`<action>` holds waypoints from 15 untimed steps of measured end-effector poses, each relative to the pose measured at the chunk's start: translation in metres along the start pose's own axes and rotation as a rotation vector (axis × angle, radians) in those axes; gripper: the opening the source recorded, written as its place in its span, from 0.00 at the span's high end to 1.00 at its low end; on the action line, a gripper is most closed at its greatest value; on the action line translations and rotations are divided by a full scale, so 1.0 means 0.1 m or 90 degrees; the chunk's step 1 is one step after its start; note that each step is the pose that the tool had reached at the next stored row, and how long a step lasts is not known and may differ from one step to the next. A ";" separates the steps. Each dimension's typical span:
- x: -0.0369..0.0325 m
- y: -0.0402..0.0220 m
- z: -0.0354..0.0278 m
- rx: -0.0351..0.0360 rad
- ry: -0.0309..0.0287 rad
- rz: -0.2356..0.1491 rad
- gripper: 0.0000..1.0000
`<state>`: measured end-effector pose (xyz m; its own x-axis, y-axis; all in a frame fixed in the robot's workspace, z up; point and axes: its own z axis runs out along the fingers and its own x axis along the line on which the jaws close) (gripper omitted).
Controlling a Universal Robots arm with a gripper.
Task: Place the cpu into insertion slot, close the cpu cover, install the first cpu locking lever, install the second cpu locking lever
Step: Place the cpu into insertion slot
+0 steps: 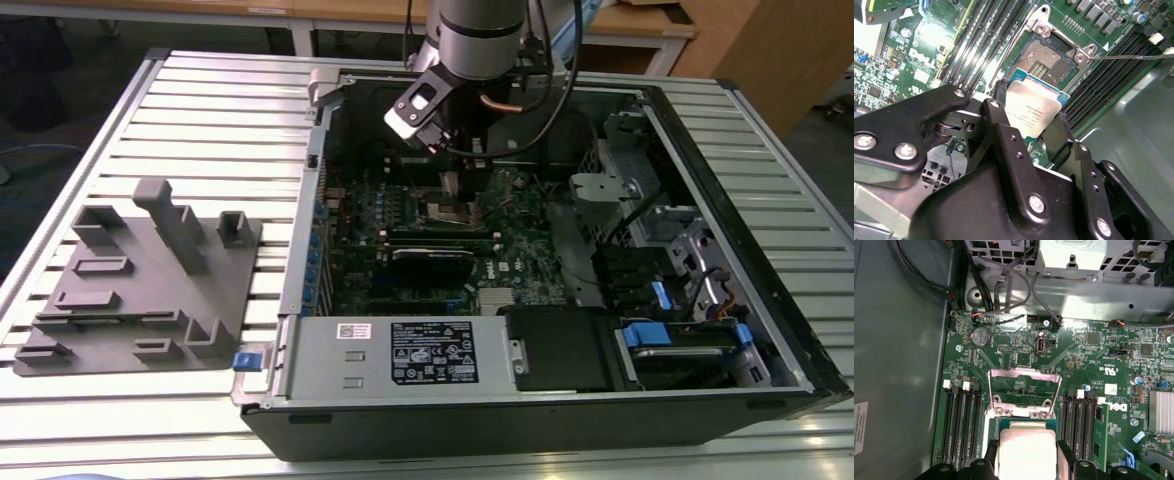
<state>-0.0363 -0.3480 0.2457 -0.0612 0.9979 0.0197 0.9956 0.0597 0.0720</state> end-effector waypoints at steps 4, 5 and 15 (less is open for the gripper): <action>0.000 0.000 0.002 0.0147 0.0006 0.000 0.46; -0.001 -0.001 0.001 0.0165 0.0006 0.000 0.46; -0.001 -0.005 0.032 0.0186 0.0003 0.010 0.46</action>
<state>-0.0365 -0.3480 0.2424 -0.0449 0.9988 0.0211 0.9981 0.0439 0.0425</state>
